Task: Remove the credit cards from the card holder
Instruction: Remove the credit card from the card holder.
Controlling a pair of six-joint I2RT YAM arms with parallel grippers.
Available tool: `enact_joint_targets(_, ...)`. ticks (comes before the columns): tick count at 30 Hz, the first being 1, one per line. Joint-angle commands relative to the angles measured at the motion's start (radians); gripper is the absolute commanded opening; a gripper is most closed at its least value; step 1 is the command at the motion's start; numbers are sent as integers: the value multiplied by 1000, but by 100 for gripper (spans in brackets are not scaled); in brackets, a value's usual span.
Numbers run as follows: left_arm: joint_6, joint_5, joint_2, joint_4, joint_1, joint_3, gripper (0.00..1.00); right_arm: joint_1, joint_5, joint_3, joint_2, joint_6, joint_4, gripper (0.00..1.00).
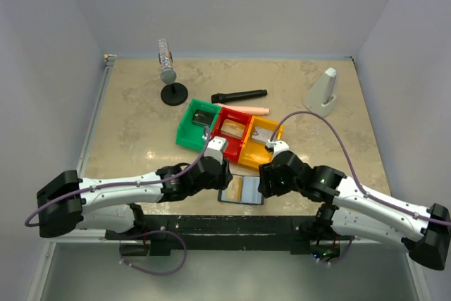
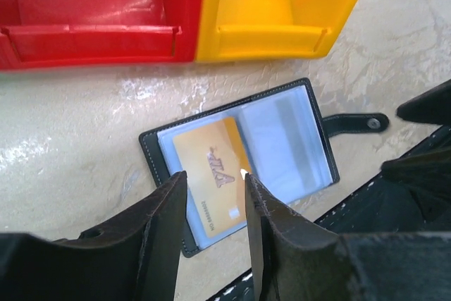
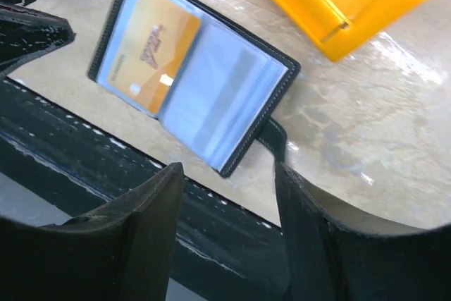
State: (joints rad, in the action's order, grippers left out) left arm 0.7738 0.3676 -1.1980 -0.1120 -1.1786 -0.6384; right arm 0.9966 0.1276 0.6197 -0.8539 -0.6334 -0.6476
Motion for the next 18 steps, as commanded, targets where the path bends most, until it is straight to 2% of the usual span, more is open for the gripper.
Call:
enact_joint_targets(1,-14,-56,20,93,16,48,42,4,110,64,65,3,-133,60)
enact_joint_targets(3,-16,-81,29,133,25,62,41,4,115,84,99,18,-149,59)
enact_joint_targets(6,-15,-177,40,248,49,109,40,4,-12,60,141,63,-16,49)
enact_joint_targets(10,18,-265,46,377,76,180,33,4,-124,8,92,5,198,22)
enact_joint_targets(12,22,-277,43,405,79,200,30,4,-163,-9,26,-28,294,12)
enact_joint_targets(15,21,-283,28,423,80,209,24,4,-183,-50,-69,-80,408,6)
enact_joint_targets(18,33,-265,0,414,80,210,18,4,-189,-103,-137,-130,529,6)
